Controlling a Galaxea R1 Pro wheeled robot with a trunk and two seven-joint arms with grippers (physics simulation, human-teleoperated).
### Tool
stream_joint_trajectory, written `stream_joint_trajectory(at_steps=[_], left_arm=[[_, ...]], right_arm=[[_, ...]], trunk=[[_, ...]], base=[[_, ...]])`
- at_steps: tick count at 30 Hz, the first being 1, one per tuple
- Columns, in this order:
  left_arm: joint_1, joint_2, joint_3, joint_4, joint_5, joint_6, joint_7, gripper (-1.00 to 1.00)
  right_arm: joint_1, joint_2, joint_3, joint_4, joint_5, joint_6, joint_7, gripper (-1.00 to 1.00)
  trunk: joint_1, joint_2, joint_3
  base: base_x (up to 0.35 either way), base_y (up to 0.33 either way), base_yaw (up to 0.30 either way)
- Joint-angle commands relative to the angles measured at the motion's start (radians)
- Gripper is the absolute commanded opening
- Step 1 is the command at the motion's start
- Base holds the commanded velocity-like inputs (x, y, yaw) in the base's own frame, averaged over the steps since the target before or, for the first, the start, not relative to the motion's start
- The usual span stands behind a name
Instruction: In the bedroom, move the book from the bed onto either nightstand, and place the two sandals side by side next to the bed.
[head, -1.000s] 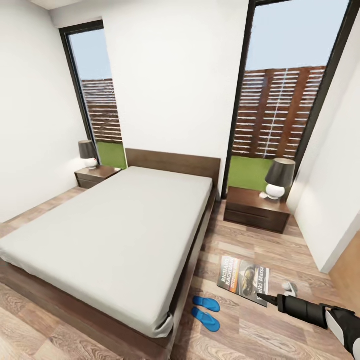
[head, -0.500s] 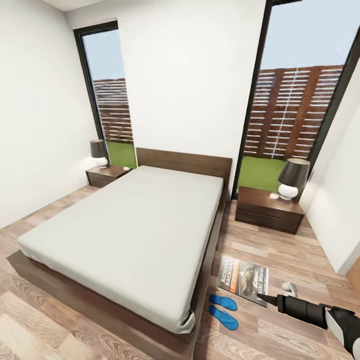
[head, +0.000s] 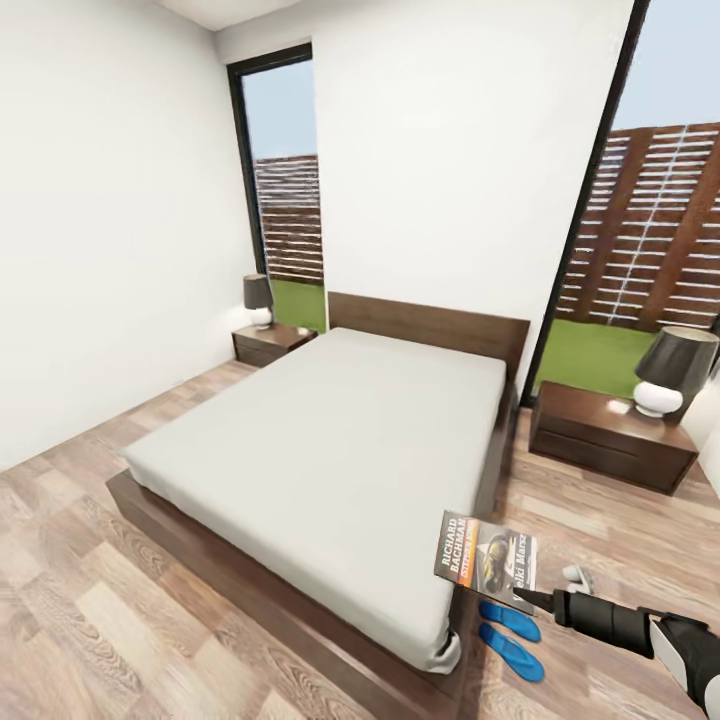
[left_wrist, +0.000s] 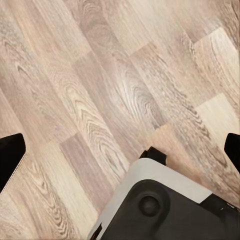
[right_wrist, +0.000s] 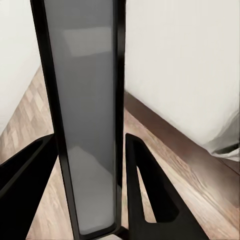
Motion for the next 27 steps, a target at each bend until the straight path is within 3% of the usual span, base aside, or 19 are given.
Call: stream_joint_trajectory(at_steps=[1,18,27], left_arm=[[-0.001,0.000,0.001,0.001,0.007,-0.004,-0.001,1.00],[-0.001,0.001,0.001,0.001,0.007,-0.004,-0.002,1.00],[-0.001,0.002,0.001,0.001,0.007,-0.003,-0.042,1.00]], right_arm=[[-0.001,0.000,-0.009,-0.001,0.002,0.011,0.005,-1.00],[-0.001,0.000,-0.009,-0.001,0.003,0.010,0.006,-1.00],[-0.001,0.000,-0.011,0.000,0.002,0.010,0.006,-1.00]], trunk=[[0.001,-0.002,-0.003],[0.001,-0.002,-0.012],[0.001,-0.002,-0.013]], base=[[0.000,0.350,0.284],[0.046,0.350,0.280],[0.100,0.350,0.083]])
